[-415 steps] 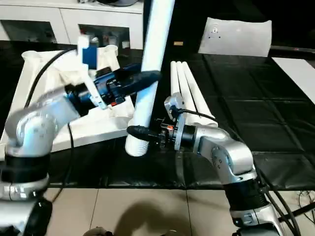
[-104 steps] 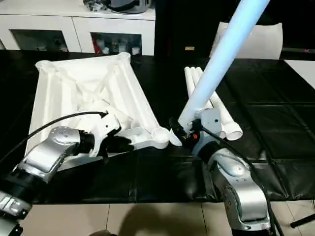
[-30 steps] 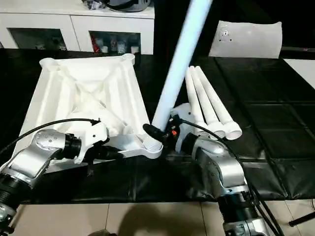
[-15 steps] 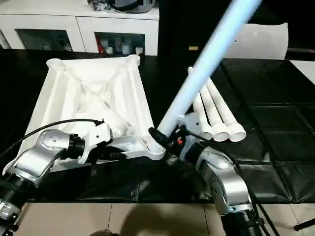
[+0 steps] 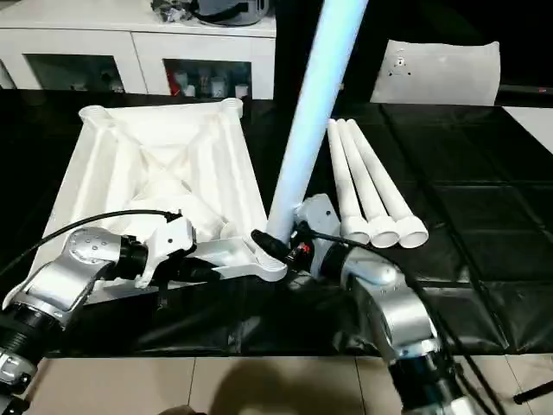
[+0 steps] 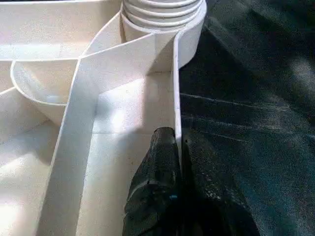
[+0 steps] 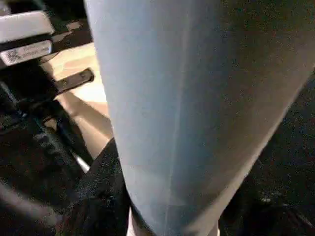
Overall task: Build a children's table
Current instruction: Insert table leg to table base
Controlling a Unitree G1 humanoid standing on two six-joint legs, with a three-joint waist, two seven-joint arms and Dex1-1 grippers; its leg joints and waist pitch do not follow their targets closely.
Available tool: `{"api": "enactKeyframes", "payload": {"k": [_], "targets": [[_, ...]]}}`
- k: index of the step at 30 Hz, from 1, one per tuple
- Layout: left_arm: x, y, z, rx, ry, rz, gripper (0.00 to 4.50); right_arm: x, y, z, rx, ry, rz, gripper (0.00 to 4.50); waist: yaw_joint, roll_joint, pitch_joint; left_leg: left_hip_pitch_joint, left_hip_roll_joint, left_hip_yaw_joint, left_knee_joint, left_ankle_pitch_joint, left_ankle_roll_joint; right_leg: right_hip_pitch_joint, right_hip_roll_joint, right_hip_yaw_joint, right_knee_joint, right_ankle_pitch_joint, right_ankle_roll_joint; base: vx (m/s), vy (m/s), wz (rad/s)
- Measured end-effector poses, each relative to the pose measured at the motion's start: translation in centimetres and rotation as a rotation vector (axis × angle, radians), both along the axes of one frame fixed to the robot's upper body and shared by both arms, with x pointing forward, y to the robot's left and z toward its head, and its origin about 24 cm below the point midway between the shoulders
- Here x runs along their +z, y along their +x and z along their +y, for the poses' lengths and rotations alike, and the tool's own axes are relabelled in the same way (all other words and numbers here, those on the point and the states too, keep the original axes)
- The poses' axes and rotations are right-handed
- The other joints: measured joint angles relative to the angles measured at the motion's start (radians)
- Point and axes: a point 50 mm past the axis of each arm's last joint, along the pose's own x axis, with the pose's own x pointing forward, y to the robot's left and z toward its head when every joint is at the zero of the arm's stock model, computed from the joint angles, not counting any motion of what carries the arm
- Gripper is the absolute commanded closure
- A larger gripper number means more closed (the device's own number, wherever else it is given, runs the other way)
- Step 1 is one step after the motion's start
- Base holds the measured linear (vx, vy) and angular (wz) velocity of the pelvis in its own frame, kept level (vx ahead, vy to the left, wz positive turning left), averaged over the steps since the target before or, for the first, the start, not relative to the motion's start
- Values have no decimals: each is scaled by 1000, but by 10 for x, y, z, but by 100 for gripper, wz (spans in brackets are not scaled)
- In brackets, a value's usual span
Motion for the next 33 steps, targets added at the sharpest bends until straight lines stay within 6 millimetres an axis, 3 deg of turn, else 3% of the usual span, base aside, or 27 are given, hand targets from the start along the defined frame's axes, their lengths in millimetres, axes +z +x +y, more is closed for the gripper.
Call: {"api": "enactKeyframes", "payload": {"k": [3, 18, 25, 28, 33], "targets": [[3, 0, 3, -28, 15, 4, 450, 2, 0, 3, 75, -8, 5, 261, 0, -6, 4, -1, 1, 1, -5, 1, -1, -3, 0, 0, -3, 0, 0, 0, 0, 0], [12, 0, 20, -76, 75, -7, 450, 5, 2, 16, 203, -4, 18, 261, -11, -10, 10, 1, 3, 6, -19, 1, -2, -3, 2, 0, -14, 0, 0, 0, 0, 0], [12, -11, 30, 41, 63, -7, 450, 2, 8, 28, 161, 38, -22, 261, -40, -13, 12, 3, 4, 6, -26, 4, -7, -6, 3, 0, -14, 1, -2, 0, 0, 0], [11, -17, 23, 160, 36, -23, 450, 1, 18, 36, 63, 56, -35, 261, -58, -14, 13, 3, 5, 6, -27, 6, -10, -9, 3, -1, -15, 5, -8, 0, 0, 0], [7, -23, -7, 353, -38, -28, 450, 0, 36, 33, -145, 96, -31, 261, -54, -14, 15, 2, 6, 8, -27, 7, -11, -9, 3, -1, -19, 6, -10, 0, 0, 0]]}}
